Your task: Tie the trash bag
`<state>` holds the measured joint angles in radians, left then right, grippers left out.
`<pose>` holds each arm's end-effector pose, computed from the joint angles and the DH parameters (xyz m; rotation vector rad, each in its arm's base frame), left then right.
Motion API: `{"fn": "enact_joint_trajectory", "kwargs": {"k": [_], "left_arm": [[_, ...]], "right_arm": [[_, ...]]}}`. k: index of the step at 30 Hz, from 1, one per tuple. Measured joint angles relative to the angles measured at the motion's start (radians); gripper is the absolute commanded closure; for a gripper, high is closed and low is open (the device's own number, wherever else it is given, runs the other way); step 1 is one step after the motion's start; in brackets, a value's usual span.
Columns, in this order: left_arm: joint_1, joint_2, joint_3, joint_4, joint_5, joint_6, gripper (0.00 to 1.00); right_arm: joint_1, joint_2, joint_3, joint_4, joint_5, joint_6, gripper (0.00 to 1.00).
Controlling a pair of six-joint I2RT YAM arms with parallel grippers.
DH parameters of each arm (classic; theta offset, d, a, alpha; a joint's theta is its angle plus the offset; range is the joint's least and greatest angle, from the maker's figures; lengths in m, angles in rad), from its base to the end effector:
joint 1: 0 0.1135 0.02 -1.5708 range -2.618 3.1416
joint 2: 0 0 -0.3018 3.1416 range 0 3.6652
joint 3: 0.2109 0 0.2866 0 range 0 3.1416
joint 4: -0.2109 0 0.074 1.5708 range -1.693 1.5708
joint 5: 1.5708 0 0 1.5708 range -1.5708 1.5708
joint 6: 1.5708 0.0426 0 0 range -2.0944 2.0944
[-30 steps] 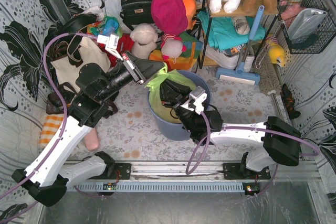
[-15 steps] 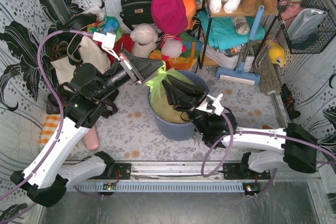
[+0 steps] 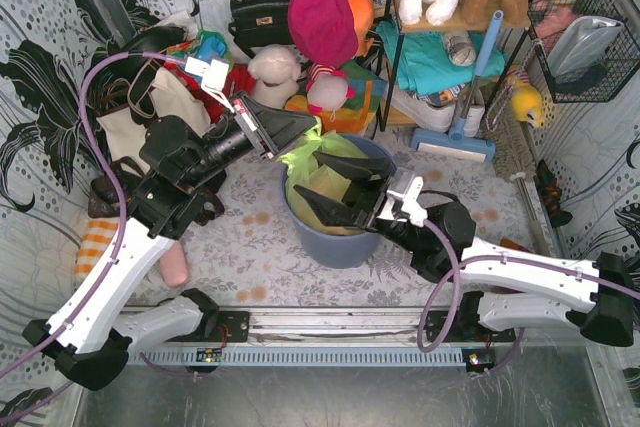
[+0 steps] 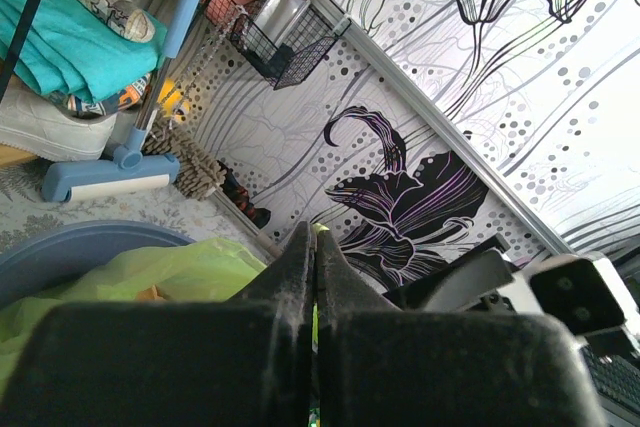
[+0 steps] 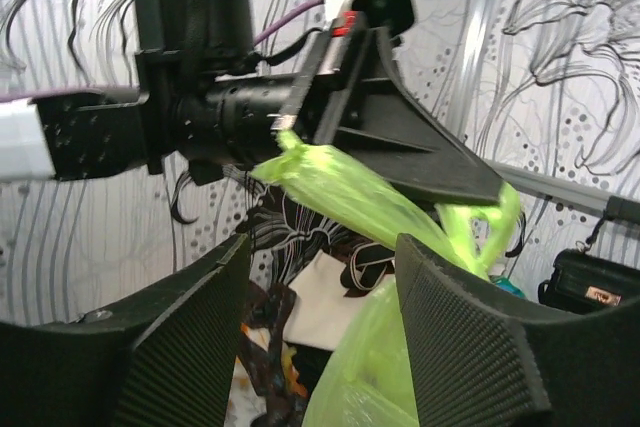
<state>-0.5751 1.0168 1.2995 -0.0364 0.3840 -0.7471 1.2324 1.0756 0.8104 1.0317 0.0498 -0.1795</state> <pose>0.1790 -0.1351 0.5336 0.2333 1.4608 -1.3506 0.0839 0.2320 0.4443 -0.5070 0.6705 0.9733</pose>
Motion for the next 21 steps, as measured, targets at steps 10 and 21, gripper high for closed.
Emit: {"fn": "enact_joint_trajectory", "kwargs": {"k": [10, 21], "left_arm": [[0.0, 0.004, 0.0, 0.0, 0.013, -0.004, 1.0], [0.0, 0.004, 0.0, 0.011, 0.024, -0.015, 1.0]], "right_arm": [[0.0, 0.002, 0.1, -0.152, -0.114, -0.213, 0.36], [0.0, 0.04, 0.158, -0.175, -0.086, -0.391, 0.47]]}}
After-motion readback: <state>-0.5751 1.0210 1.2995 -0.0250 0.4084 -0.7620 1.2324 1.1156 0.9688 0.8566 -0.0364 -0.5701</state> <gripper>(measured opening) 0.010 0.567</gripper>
